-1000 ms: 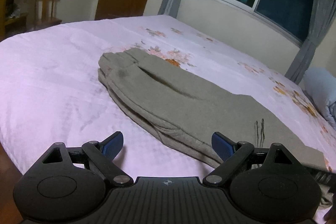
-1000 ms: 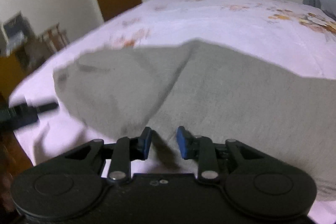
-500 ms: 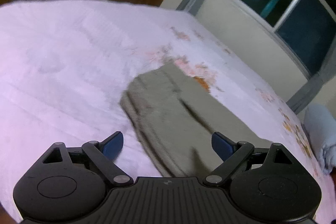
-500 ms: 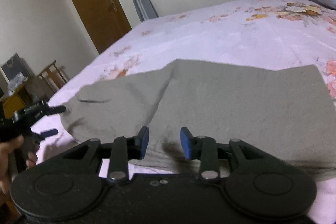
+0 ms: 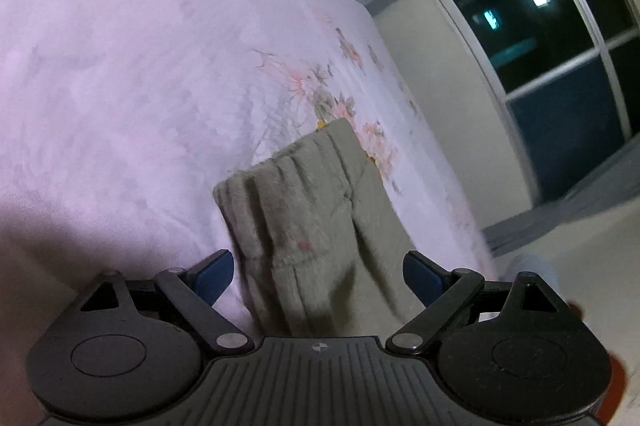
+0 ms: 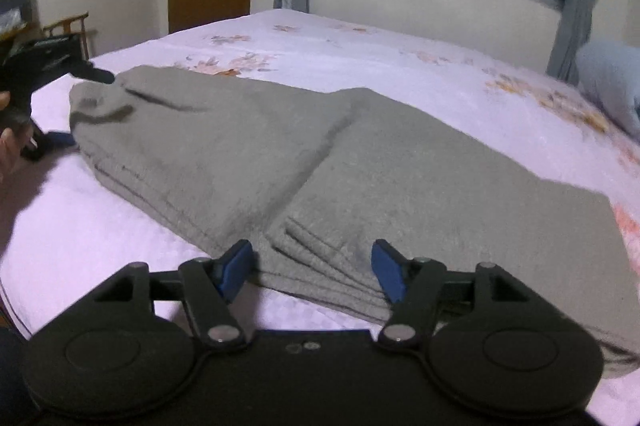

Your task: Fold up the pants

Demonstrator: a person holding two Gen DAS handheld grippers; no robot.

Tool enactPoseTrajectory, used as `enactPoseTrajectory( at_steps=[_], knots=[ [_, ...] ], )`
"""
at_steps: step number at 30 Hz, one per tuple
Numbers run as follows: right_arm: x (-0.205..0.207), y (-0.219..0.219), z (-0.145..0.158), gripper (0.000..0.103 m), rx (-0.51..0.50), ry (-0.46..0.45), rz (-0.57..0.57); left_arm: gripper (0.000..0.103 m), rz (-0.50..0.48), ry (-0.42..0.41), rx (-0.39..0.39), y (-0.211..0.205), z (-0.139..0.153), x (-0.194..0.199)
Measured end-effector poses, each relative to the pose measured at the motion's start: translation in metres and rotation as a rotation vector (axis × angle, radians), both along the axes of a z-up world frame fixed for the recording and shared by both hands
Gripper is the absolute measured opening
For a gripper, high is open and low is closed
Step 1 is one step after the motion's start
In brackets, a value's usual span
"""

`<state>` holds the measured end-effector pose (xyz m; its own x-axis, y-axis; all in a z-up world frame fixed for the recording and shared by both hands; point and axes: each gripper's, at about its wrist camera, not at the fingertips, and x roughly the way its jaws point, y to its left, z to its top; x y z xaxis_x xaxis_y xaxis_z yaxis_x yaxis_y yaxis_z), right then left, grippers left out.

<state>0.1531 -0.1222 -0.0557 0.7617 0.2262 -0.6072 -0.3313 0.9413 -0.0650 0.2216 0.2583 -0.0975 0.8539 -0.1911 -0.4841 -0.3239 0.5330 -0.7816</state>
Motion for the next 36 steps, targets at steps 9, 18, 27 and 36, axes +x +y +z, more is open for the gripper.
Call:
enactPoseTrajectory(
  at_steps=[9, 18, 27, 36],
  knots=[
    [0.003, 0.001, -0.001, 0.065, 0.009, 0.014, -0.003, 0.090, -0.026, 0.001, -0.020, 0.001, -0.010, 0.020],
    [0.005, -0.001, -0.001, 0.066, 0.030, 0.024, -0.018, 0.090, -0.041, 0.002, 0.054, -0.006, -0.008, 0.028],
    [0.006, 0.003, -0.002, 0.068, 0.023, 0.024, -0.032, 0.040, -0.062, 0.017, 0.094, 0.001, -0.017, 0.026],
    [0.007, 0.003, -0.002, 0.068, 0.019, 0.029, -0.037, 0.037, -0.069, 0.005, 0.089, 0.003, -0.019, 0.025]
  ],
)
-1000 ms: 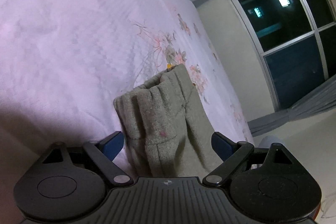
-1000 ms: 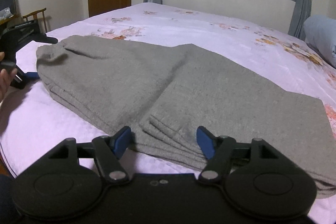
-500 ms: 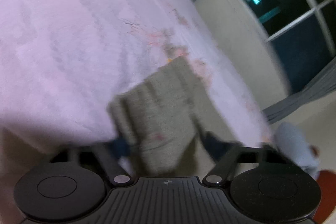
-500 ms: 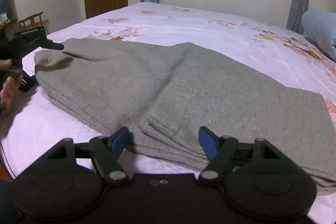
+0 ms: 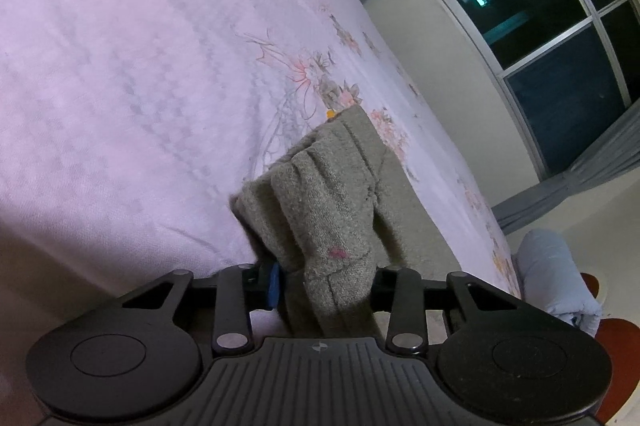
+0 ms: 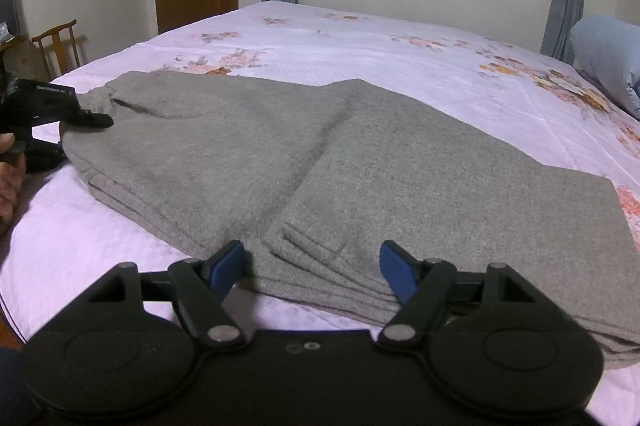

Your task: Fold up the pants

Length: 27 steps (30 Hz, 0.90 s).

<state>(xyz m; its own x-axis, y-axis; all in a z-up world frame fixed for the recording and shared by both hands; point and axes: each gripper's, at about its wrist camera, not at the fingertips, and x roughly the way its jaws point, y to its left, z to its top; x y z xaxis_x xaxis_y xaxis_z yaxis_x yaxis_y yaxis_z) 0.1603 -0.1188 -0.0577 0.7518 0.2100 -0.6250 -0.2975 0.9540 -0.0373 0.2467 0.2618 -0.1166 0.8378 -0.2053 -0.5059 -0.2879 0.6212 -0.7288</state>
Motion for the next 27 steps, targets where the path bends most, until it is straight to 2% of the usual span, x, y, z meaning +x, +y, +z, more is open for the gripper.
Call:
enactPoseTrajectory(
  at_steps=[6, 12, 16, 18, 19, 21, 24, 27],
  knots=[
    [-0.003, -0.003, 0.008, 0.069, 0.020, -0.008, -0.020, 0.036, -0.004, -0.005, -0.004, 0.001, -0.002, -0.006],
    [-0.004, -0.010, 0.018, 0.070, 0.046, -0.061, -0.054, 0.037, -0.005, -0.007, -0.004, 0.002, -0.001, -0.008],
    [0.003, -0.009, 0.009, 0.071, 0.036, -0.038, -0.061, 0.036, -0.005, -0.009, -0.004, 0.001, -0.002, -0.009],
    [0.007, -0.004, -0.003, 0.075, -0.010, -0.007, -0.052, 0.036, -0.008, -0.010, -0.002, 0.001, -0.002, -0.008],
    [0.005, -0.002, -0.007, 0.075, -0.031, -0.026, -0.044, 0.036, -0.009, -0.008, 0.002, 0.001, -0.001, -0.008],
    [0.005, -0.001, -0.005, 0.076, -0.026, -0.025, -0.051, 0.036, -0.009, -0.003, 0.019, -0.001, 0.004, -0.008],
    [0.005, 0.000, -0.009, 0.076, -0.044, -0.031, -0.039, 0.032, -0.034, -0.031, 0.097, -0.011, 0.024, -0.006],
    [0.006, 0.005, -0.017, 0.078, -0.091, -0.048, -0.024, 0.031, -0.070, -0.151, 0.110, -0.027, 0.064, -0.010]
  ],
)
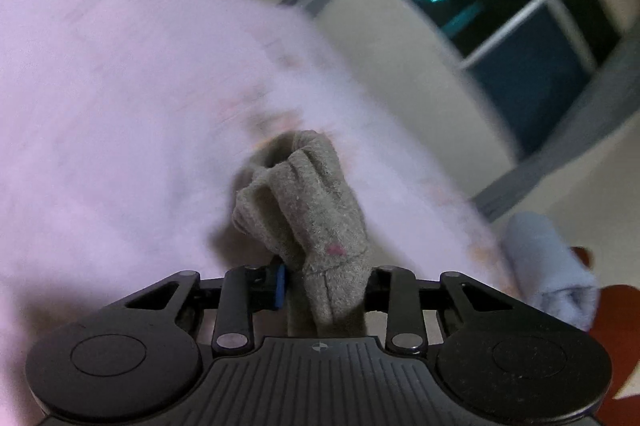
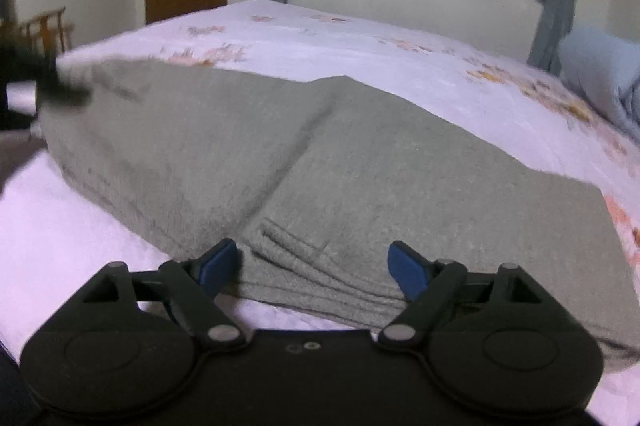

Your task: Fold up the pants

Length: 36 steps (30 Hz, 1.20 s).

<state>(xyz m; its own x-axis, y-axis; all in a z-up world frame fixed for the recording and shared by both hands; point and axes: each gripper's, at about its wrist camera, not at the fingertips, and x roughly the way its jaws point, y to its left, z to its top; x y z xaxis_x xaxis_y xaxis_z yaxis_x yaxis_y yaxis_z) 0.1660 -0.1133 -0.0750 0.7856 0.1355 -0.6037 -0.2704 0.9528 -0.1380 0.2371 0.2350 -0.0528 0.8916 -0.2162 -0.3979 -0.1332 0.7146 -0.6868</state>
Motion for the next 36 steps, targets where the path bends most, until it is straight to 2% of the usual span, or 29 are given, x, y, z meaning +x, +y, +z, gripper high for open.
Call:
enactPoseTrajectory(
  at_steps=[4, 6, 8, 10, 11, 13, 15, 17, 20, 22, 24, 25, 26, 27, 28, 29, 30, 31, 32, 35, 36],
  knots=[
    [0.003, -0.002, -0.002, 0.081, 0.017, 0.000, -0.005, 0.030, -0.111, -0.156, 0.042, -0.036, 0.063, -0.002],
    [0.004, -0.002, -0.001, 0.081, 0.019, 0.001, -0.003, 0.030, -0.170, -0.201, 0.074, -0.058, 0.087, -0.001],
    [0.002, -0.005, 0.000, 0.080, 0.029, 0.003, -0.001, 0.030, -0.238, -0.232, 0.143, -0.089, 0.110, 0.000],
    [-0.005, -0.021, 0.013, 0.074, 0.128, -0.018, -0.019, 0.030, -0.297, -0.248, 0.209, -0.122, 0.125, 0.001],
    [-0.014, -0.038, 0.020, 0.076, 0.206, -0.051, -0.047, 0.030, -0.324, -0.255, 0.229, -0.139, 0.130, 0.001],
    [-0.031, -0.076, 0.031, 0.077, 0.295, -0.102, -0.127, 0.030, -0.371, -0.262, 0.275, -0.173, 0.134, 0.002],
    [-0.049, -0.127, 0.041, 0.079, 0.375, -0.176, -0.221, 0.030, -0.417, -0.268, 0.340, -0.211, 0.135, 0.001],
    [-0.060, -0.180, 0.049, 0.080, 0.405, -0.207, -0.314, 0.030, -0.478, -0.263, 0.394, -0.257, 0.128, 0.001],
    [-0.073, -0.250, 0.063, 0.083, 0.427, -0.247, -0.420, 0.030, -0.558, -0.239, 0.516, -0.332, 0.107, -0.002],
    [-0.082, -0.284, 0.067, 0.086, 0.430, -0.259, -0.473, 0.031, -0.611, -0.244, 0.703, -0.388, 0.080, -0.015],
    [-0.086, -0.314, 0.064, 0.089, 0.440, -0.232, -0.505, 0.032, -0.711, -0.166, 0.882, -0.444, 0.039, -0.028],
    [-0.088, -0.324, 0.060, 0.089, 0.445, -0.219, -0.525, 0.034, -0.738, -0.163, 1.005, -0.467, 0.017, -0.039],
    [-0.090, -0.331, 0.057, 0.089, 0.468, -0.208, -0.547, 0.036, -0.701, -0.227, 1.098, -0.476, 0.009, -0.054],
    [-0.091, -0.338, 0.054, 0.089, 0.509, -0.197, -0.554, 0.038, -0.683, -0.253, 1.117, -0.477, 0.010, -0.062],
    [-0.091, -0.343, 0.052, 0.089, 0.539, -0.197, -0.548, 0.047, -0.689, -0.243, 1.071, -0.475, 0.017, -0.065],
    [-0.093, -0.344, 0.051, 0.089, 0.544, -0.207, -0.547, 0.060, -0.702, -0.221, 0.992, -0.468, 0.027, -0.062],
    [-0.092, -0.345, 0.050, 0.089, 0.542, -0.209, -0.550, 0.066, -0.703, -0.218, 0.935, -0.459, 0.038, -0.062],
    [-0.090, -0.348, 0.048, 0.089, 0.551, -0.200, -0.547, 0.078, -0.691, -0.223, 0.894, -0.448, 0.046, -0.061],
    [-0.089, -0.348, 0.046, 0.089, 0.566, -0.190, -0.540, 0.085, -0.669, -0.232, 0.835, -0.433, 0.056, -0.064],
    [-0.082, -0.337, 0.050, 0.089, 0.573, -0.192, -0.486, 0.086, -0.606, -0.223, 0.668, -0.388, 0.080, -0.065],
    [-0.082, -0.330, 0.053, 0.089, 0.569, -0.191, -0.462, 0.086, -0.567, -0.207, 0.644, -0.370, 0.079, -0.062]
  ],
)
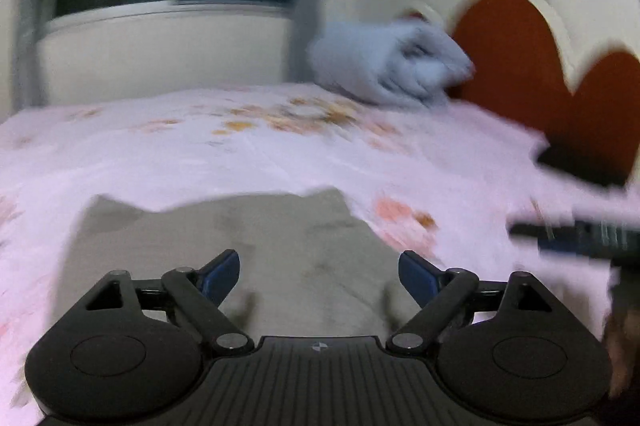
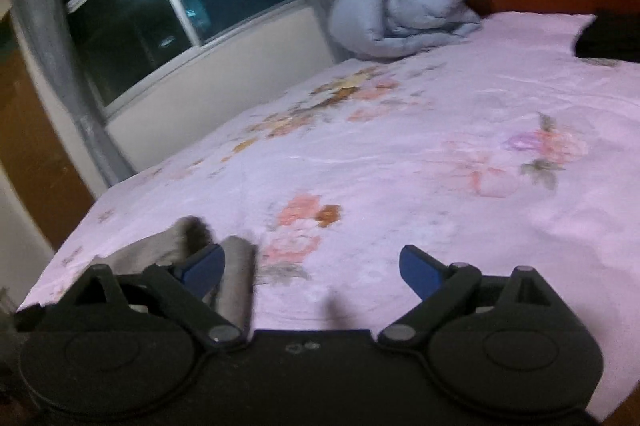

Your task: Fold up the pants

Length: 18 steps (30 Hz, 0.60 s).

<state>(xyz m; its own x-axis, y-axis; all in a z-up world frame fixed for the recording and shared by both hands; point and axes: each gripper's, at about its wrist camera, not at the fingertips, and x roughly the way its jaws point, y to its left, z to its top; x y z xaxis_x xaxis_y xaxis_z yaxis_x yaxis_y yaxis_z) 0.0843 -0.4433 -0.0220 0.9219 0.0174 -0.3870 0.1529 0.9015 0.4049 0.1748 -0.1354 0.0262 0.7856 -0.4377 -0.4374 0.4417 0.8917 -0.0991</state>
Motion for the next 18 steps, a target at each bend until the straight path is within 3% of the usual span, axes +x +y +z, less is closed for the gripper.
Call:
enactPoseTrajectory(
  at_steps=[3, 6, 8, 11, 14, 18],
  knots=[
    [0.005, 0.021, 0.003, 0.087, 0.003, 0.000, 0.082, 0.086, 0.136, 0.042, -0.087, 0.055, 0.004, 0.002],
    [0.011, 0.045, 0.009, 0.081, -0.015, -0.009, 0.150, 0.086, 0.282, 0.093, -0.102, 0.105, -0.007, -0.005],
    [0.015, 0.064, 0.015, 0.069, -0.043, -0.025, 0.192, 0.086, 0.360, 0.132, -0.137, 0.137, -0.016, -0.010],
    [0.032, 0.089, 0.020, 0.066, -0.065, 0.000, 0.241, 0.086, 0.435, 0.188, -0.216, 0.173, -0.035, -0.014],
    [0.064, 0.111, 0.017, 0.067, -0.095, 0.112, 0.237, 0.086, 0.477, 0.228, -0.281, 0.194, -0.054, -0.018],
    [0.082, 0.124, 0.009, 0.065, -0.069, 0.162, 0.239, 0.086, 0.497, 0.253, -0.324, 0.195, -0.078, -0.014]
  ],
)
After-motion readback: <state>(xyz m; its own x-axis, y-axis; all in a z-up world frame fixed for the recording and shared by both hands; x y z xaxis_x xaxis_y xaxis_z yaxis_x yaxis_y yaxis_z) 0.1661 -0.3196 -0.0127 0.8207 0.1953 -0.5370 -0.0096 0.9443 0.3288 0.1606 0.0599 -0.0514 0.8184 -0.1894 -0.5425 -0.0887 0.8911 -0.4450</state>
